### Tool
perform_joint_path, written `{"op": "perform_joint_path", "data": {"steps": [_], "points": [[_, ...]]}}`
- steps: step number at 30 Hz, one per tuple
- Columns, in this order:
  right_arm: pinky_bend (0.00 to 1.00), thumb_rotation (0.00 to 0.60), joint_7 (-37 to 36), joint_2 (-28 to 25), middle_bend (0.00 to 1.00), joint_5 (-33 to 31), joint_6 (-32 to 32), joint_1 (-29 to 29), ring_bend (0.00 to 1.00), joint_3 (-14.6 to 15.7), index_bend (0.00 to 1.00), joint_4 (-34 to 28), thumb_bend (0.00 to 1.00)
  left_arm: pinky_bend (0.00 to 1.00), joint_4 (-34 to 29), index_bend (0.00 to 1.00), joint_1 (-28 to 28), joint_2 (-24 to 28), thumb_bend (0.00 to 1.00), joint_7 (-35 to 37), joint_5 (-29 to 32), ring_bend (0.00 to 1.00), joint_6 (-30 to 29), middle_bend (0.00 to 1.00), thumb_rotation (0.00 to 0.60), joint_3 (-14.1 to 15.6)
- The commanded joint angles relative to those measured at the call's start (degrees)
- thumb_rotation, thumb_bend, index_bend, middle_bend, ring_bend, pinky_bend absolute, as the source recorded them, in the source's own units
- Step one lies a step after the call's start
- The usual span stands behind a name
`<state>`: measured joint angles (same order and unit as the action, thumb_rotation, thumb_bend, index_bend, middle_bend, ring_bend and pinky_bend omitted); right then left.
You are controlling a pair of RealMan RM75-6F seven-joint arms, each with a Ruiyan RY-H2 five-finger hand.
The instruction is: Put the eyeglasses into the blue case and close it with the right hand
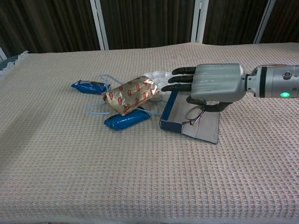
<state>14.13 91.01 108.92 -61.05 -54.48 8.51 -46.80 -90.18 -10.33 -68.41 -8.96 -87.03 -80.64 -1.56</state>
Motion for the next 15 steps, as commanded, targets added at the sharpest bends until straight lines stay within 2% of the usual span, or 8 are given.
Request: {"op": "perform_joint_path", "data": {"steps": [1,10,13,15], "points": [[0.00,0.600,-0.08,1.28,0.07,-0.43,0.87,-0.50,0.00,-0.51,0.76,1.07,0.70,0.10,0.02,0.00,-0.12,-0.08,0.39,-0.14,0.13,0.00,0.25,0.00,0.600,0.01],[0.00,0.600,-0.83,5.57,0.07,-0.49,2.25,-1.88,0.00,-0.75,0.72,4.55,0.70,0.10,0.18,0.00,-0.34,0.08,0.38,0.34,0.66,0.00,0.62,0.00,0.600,-0.20],[0.00,0.600,-0.39,6.32,0.07,-0.63,1.52,-1.77,0.00,-1.00,0.64,5.61,0.70,0.10,0.16,0.00,-0.30,0.17,0.38,0.57,0.48,0.00,0.49,0.00,0.600,-0.12],[0.00,0.600,-0.57,6.58,0.07,-0.77,0.89,-1.63,0.00,-1.10,0.57,6.01,0.64,0.10,0.18,0.00,-0.28,0.24,0.39,0.74,0.37,0.00,0.44,0.00,0.600,-0.05]]}}
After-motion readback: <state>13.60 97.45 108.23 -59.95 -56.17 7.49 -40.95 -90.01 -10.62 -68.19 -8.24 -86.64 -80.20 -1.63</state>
